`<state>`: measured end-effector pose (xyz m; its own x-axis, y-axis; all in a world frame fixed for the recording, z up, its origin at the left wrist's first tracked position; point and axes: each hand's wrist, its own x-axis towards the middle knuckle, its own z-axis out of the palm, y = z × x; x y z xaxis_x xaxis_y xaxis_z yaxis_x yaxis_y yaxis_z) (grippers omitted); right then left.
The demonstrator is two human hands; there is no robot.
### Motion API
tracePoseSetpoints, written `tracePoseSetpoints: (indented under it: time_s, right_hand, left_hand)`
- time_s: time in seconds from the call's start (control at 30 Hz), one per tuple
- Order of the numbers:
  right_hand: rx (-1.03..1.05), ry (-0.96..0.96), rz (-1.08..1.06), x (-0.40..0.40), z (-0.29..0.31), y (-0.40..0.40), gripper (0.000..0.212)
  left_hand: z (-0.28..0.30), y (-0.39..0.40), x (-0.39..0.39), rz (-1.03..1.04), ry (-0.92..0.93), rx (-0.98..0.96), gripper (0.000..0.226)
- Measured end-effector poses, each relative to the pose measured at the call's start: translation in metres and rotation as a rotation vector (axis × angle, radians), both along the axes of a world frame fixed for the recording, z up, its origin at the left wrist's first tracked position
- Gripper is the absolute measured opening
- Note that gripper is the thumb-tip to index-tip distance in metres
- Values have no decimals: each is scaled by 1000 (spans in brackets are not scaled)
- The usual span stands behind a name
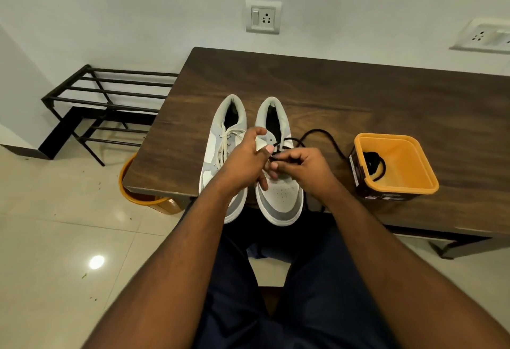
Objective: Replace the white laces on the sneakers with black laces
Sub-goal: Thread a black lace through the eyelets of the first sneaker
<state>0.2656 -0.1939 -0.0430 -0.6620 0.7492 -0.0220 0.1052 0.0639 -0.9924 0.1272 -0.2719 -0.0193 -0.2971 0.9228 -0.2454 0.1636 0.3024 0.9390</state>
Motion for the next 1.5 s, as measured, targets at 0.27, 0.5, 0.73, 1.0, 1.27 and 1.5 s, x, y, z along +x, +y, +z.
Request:
tracePoseSetpoints:
  time_s: [0.27,0.5,0.73,1.0,1.27,1.5]
  right_hand:
    - [35,-45,-275,-8,-4,25,10]
    - [185,-211,-326,-25,8,32,18]
    - [590,-623,-40,-41,18,48,23]
    - [7,-507,-66,-49,21,60,21]
    - [99,-634,100,-48,31,64,17]
    - [135,-605,168,-40,26,57,26]
  left_hand:
    - [-11,42,-24,-30,470,0,52]
    - [-37,47,-26,73,316,79,39]
    - [-45,46,-27,120,305,110,36]
    - [-47,44,-26,145,273,138,38]
    - [-47,39,-10,350,347,156,35]
    - [-48,41,-4,369,370,158,5]
